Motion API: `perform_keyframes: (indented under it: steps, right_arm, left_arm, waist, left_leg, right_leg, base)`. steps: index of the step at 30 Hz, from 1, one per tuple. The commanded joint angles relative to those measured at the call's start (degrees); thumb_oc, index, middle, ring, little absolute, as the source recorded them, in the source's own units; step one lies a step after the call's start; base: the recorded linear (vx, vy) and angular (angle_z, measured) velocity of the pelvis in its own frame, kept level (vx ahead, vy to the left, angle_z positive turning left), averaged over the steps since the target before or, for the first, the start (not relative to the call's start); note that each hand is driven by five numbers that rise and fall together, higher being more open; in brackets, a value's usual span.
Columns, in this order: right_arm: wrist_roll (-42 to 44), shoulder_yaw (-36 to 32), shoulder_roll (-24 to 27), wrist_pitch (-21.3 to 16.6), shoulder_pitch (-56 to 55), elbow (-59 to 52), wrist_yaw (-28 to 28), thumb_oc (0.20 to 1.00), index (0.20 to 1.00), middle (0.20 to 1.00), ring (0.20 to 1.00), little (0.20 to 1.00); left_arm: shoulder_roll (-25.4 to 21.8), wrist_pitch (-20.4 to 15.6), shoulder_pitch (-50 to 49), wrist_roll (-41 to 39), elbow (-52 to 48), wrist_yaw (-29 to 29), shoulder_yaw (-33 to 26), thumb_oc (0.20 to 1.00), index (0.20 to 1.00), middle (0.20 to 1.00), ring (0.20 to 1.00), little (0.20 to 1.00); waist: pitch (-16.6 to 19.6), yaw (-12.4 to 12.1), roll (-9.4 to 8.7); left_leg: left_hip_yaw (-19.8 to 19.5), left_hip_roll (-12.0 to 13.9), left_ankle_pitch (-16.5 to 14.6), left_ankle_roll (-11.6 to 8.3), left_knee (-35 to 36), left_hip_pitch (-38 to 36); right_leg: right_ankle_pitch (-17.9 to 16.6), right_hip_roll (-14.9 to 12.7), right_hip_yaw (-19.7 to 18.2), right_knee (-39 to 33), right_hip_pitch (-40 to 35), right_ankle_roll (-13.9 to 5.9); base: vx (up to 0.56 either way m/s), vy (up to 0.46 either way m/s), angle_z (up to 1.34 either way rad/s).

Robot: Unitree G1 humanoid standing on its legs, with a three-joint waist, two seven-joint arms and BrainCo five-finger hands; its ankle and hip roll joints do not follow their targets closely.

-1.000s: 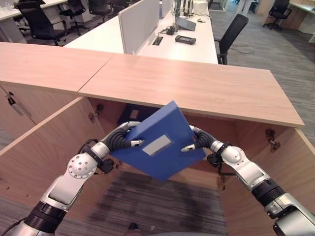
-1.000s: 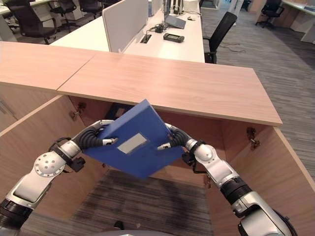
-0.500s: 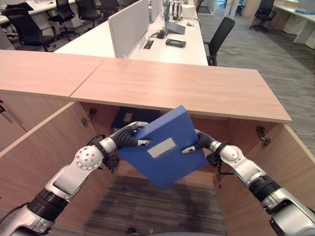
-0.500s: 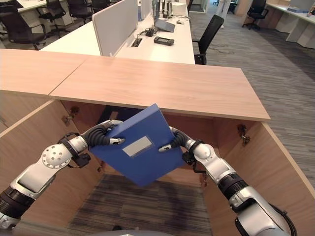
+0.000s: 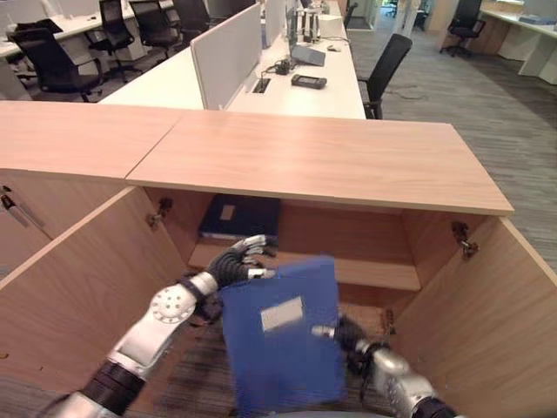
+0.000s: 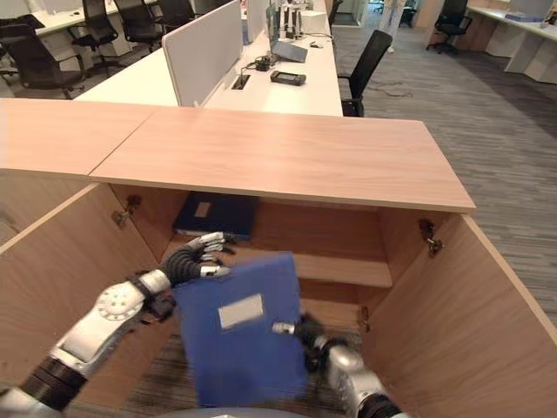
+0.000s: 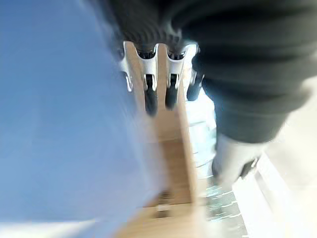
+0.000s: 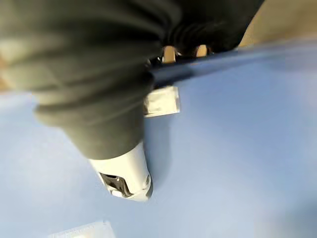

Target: Put the empty folder in the office cabinet

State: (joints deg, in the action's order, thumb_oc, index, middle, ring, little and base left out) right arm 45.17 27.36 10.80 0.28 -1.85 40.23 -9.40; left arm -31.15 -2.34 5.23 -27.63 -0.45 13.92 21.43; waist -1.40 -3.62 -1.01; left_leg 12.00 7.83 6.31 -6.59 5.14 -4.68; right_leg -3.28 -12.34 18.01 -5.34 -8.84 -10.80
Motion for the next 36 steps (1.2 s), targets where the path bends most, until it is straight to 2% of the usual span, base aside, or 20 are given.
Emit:
perform_keyframes:
  steps: [1, 6, 7, 9, 10, 18, 23, 24, 25, 27, 28, 29, 30, 32, 33, 34, 35, 36]
  right_arm:
    - [8.02, -4.87, -4.52, 0.43, 4.97, -1.55, 1.40, 0.200, 0.200, 0.200, 0.200, 0.200]
    - [7.27, -9.56, -3.97, 2.25, 2.15, 2.20, 3.57, 0.200, 0.200, 0.200, 0.200, 0.200]
    - [6.56, -12.46, -3.49, 2.73, 1.08, 4.92, 4.88, 0.200, 0.200, 0.200, 0.200, 0.200]
    - [5.88, -14.27, -3.10, 2.81, 0.01, 6.06, 5.36, 0.200, 0.200, 0.200, 0.200, 0.200]
    - [5.26, -15.91, -2.89, 2.88, -0.22, 7.75, 6.17, 0.200, 0.200, 0.200, 0.200, 0.200]
    - [4.05, -17.94, -2.06, 1.78, -0.25, 8.82, 8.18, 0.200, 0.200, 0.200, 0.200, 0.200]
    - [5.27, -18.12, -2.62, 0.82, 2.38, 12.48, 9.53, 0.200, 0.200, 0.200, 0.200, 0.200]
    - [5.79, -16.99, -2.33, 0.73, 3.96, 11.85, 8.91, 0.200, 0.200, 0.200, 0.200, 0.200]
    - [6.28, -15.64, -1.73, 0.06, 5.29, 10.92, 8.28, 0.200, 0.200, 0.200, 0.200, 0.200]
    - [6.80, -14.77, -0.85, -0.83, 6.42, 9.68, 8.13, 0.200, 0.200, 0.200, 0.200, 0.200]
    - [7.29, -14.82, -0.62, -1.13, 6.84, 8.72, 8.09, 0.200, 0.200, 0.200, 0.200, 0.200]
    - [8.93, -14.97, -0.52, -1.47, 7.40, 8.05, 7.92, 0.200, 0.200, 0.200, 0.200, 0.200]
    - [8.93, -14.98, -0.53, -1.47, 7.43, 8.05, 7.91, 0.200, 0.200, 0.200, 0.200, 0.200]
    - [10.19, -14.96, -0.14, -1.75, 8.02, 6.43, 7.72, 0.200, 0.200, 0.200, 0.200, 0.200]
    - [10.20, -14.95, -0.13, -1.74, 8.02, 6.41, 7.73, 0.200, 0.200, 0.200, 0.200, 0.200]
    - [10.70, -15.04, 0.03, -1.91, 8.16, 5.84, 7.81, 0.200, 0.200, 0.200, 0.200, 0.200]
    - [11.98, -15.35, 0.55, -1.80, 8.94, 5.39, 7.83, 0.200, 0.200, 0.200, 0.200, 0.200]
    - [12.16, -15.42, 0.77, -1.85, 9.36, 5.33, 7.87, 0.200, 0.200, 0.200, 0.200, 0.200]
  left_arm:
    - [1.27, 1.00, -0.07, -5.60, 2.69, -0.89, -1.49, 1.000, 1.000, 1.000, 1.000, 1.000]
    - [4.49, 3.07, -6.18, -4.51, 9.92, -3.36, -4.23, 1.000, 1.000, 1.000, 1.000, 1.000]
    - [6.71, 4.09, -9.70, -2.09, 15.92, -4.94, -6.68, 1.000, 1.000, 1.000, 1.000, 1.000]
    - [8.11, 4.61, -12.03, -1.07, 19.58, -5.91, -8.31, 1.000, 1.000, 1.000, 1.000, 1.000]
    - [10.33, 5.19, -13.37, -0.34, 25.79, -7.25, -10.26, 1.000, 1.000, 1.000, 1.000, 1.000]
    - [14.54, 5.77, -14.20, -1.54, 37.30, -10.71, -13.27, 1.000, 1.000, 1.000, 1.000, 1.000]
    - [19.35, 5.75, -8.72, -2.83, 59.06, -11.83, -14.69, 1.000, 1.000, 1.000, 1.000, 1.000]
    - [19.38, 5.29, -7.05, -0.81, 64.16, -11.77, -14.60, 1.000, 1.000, 1.000, 1.000, 1.000]
    - [19.20, 5.30, -6.22, 1.09, 67.48, -11.83, -14.91, 1.000, 1.000, 1.000, 1.000, 1.000]
    - [19.14, 4.88, -6.01, 2.97, 70.31, -12.34, -15.88, 1.000, 1.000, 1.000, 1.000, 1.000]
    - [19.32, 4.99, -6.11, 2.64, 71.52, -12.47, -16.54, 1.000, 1.000, 1.000, 1.000, 1.000]
    - [19.35, 4.99, -6.11, 3.08, 73.14, -12.49, -17.27, 1.000, 1.000, 1.000, 1.000, 1.000]
    - [19.35, 4.98, -6.08, 3.08, 73.15, -12.49, -17.27, 1.000, 1.000, 1.000, 1.000, 1.000]
    - [19.30, 5.26, -6.23, 4.55, 75.28, -12.52, -17.62, 1.000, 1.000, 1.000, 1.000, 1.000]
    - [19.31, 5.23, -6.20, 4.57, 75.33, -12.51, -17.64, 1.000, 1.000, 1.000, 1.000, 1.000]
    - [19.39, 5.23, -6.22, 4.98, 75.83, -12.75, -17.65, 1.000, 1.000, 1.000, 1.000, 1.000]
    - [19.54, 5.20, -5.88, 5.37, 76.91, -13.29, -17.88, 1.000, 1.000, 1.000, 1.000, 1.000]
    - [19.70, 5.12, -6.05, 5.41, 77.45, -13.65, -18.13, 1.000, 1.000, 1.000, 1.000, 1.000]
  waist:
    - [-2.07, 0.22, -1.48]
    - [-2.22, 0.74, -1.14]
    - [-2.35, 0.90, -0.86]
    - [-2.38, 1.06, -0.61]
    - [-2.63, 1.13, -0.25]
    - [-2.78, 1.30, 0.48]
    - [-2.80, 1.95, 1.56]
    - [-4.21, 2.21, 1.82]
    - [-5.87, 1.98, 1.27]
    - [-6.90, 0.72, 0.95]
    - [-6.96, 0.39, 0.46]
    - [-7.07, -0.32, 0.06]
    - [-6.92, -0.23, 0.00]
    - [-6.44, -0.81, 0.39]
    - [-6.46, -0.83, 0.36]
    - [-6.42, -1.21, 0.61]
    - [-6.56, -2.16, 1.66]
    - [-6.33, -2.66, 2.25]
  left_leg:
    - [-1.59, -2.86, -7.10, 0.86, -0.14, -1.87]
    - [-1.67, -2.62, -6.86, 0.73, -0.14, -1.76]
    - [-1.80, -2.40, -6.54, 0.61, -0.14, -1.48]
    - [-1.99, -2.17, -6.27, 0.50, -0.14, -1.24]
    - [-2.28, -1.89, -5.82, 0.36, -0.14, -0.83]
    - [-3.11, -1.33, -4.84, -0.09, -0.14, 0.15]
    - [-4.16, -0.24, -4.65, -1.01, -0.14, -0.11]
    - [-3.72, 0.89, -3.93, -1.27, -2.08, -0.09]
    - [-3.76, 2.06, -4.76, -1.55, -9.80, 3.89]
    - [-6.17, 1.34, -5.42, -0.79, -14.48, 6.19]
    - [-7.78, 0.13, -5.10, -0.34, -16.08, 8.68]
    - [-9.42, -1.60, -4.91, 0.07, -15.43, 11.82]
    - [-9.48, -1.70, -4.68, 0.11, -15.25, 11.99]
    - [-9.59, -1.27, -2.06, -0.14, -12.05, 13.95]
    - [-9.55, -1.30, -2.00, -0.15, -11.93, 13.86]
    - [-9.43, -1.27, -0.72, -0.27, -10.71, 15.46]
    - [-9.11, -1.03, 1.13, -0.83, -6.39, 17.25]
    - [-9.48, -0.90, 1.71, -1.06, -4.86, 16.97]
  right_leg:
    - [-0.26, 3.19, 0.81, 0.34, 2.76, 1.45]
    - [0.04, 3.62, 0.84, 0.34, 2.86, 1.65]
    - [0.33, 4.03, 0.73, 0.34, 3.04, 1.91]
    - [0.54, 4.32, 0.83, 0.34, 3.16, 2.09]
    - [0.83, 4.70, 0.98, 0.34, 3.35, 2.32]
    - [1.60, 5.56, 1.46, 0.34, 3.70, 2.96]
    - [2.61, 6.46, 1.78, 0.34, 3.09, 4.15]
    - [3.18, 6.97, 0.59, 1.24, 3.11, 5.23]
    - [3.74, 6.90, -0.12, 2.70, 4.16, 6.35]
    - [4.03, 7.45, -0.65, 2.38, 3.71, 7.20]
    - [4.08, 7.30, -0.50, 2.08, 3.74, 7.27]
    - [4.12, 7.45, -0.88, 1.22, 2.92, 6.86]
    - [4.05, 7.37, -0.79, 1.23, 3.13, 6.83]
    - [4.45, 7.42, -1.51, 0.72, 2.28, 6.03]
    - [4.47, 7.38, -1.54, 0.72, 2.27, 6.03]
    - [4.95, 7.21, -1.87, 0.54, 1.55, 5.89]
    - [6.45, 6.65, -2.82, 0.44, 0.07, 5.48]
    - [6.87, 6.42, -3.60, 0.46, -0.56, 5.21]
  base:
    - [-0.01, -0.021, -0.04]
    - [0.00, -0.027, -0.03]
    - [0.00, -0.044, 0.02]
    - [-0.01, -0.057, 0.02]
    - [-0.02, -0.048, 0.03]
    - [-0.01, -0.044, 0.04]
    - [0.01, -0.068, 0.06]
    - [-0.09, -0.119, 0.04]
    - [-0.10, -0.129, -0.05]
    - [-0.02, -0.083, -0.18]
    - [0.09, -0.030, -0.29]
    - [0.08, -0.013, -0.30]
    - [0.14, 0.036, -0.20]
    - [0.13, 0.088, -0.15]
    - [0.12, 0.104, -0.10]
    - [0.19, 0.188, -0.16]
    - [0.25, 0.260, -0.11]
    - [0.26, 0.284, -0.25]
